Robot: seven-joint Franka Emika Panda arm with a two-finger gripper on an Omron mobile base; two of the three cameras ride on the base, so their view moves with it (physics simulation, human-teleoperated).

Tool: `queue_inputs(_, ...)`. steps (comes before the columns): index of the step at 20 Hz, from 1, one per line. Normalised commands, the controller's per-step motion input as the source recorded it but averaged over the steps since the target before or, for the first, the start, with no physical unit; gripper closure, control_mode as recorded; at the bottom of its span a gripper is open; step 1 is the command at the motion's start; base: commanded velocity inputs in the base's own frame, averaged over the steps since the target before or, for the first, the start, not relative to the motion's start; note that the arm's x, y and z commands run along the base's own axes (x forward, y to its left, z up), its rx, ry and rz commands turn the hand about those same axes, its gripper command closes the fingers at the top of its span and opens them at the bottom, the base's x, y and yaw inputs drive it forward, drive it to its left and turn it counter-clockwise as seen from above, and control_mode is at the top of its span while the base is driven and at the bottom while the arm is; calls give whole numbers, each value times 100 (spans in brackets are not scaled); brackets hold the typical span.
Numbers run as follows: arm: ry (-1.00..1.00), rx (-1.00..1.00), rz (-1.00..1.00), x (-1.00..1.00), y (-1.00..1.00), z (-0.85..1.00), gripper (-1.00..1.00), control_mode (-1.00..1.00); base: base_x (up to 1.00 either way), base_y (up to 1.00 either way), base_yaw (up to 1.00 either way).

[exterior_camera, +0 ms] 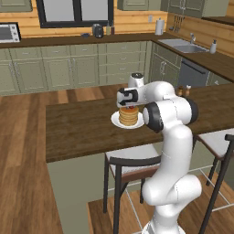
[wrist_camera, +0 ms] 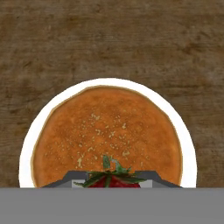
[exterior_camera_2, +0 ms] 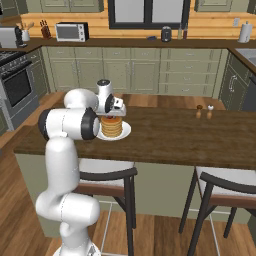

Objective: Take the strawberry from the fridge and place it on top of the pancake, located on the dining counter.

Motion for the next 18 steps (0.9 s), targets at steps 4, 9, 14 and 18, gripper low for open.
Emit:
queue_inputs(4,0,0,0,0,0,0,-100,-100,0,0,0)
queue_inputs(9,0,0,0,0,0,0,-100,-100,0,0,0)
queue_inputs(14,0,0,0,0,0,0,-100,-100,0,0,0)
queue_inputs(18,0,0,0,0,0,0,-100,-100,0,0,0)
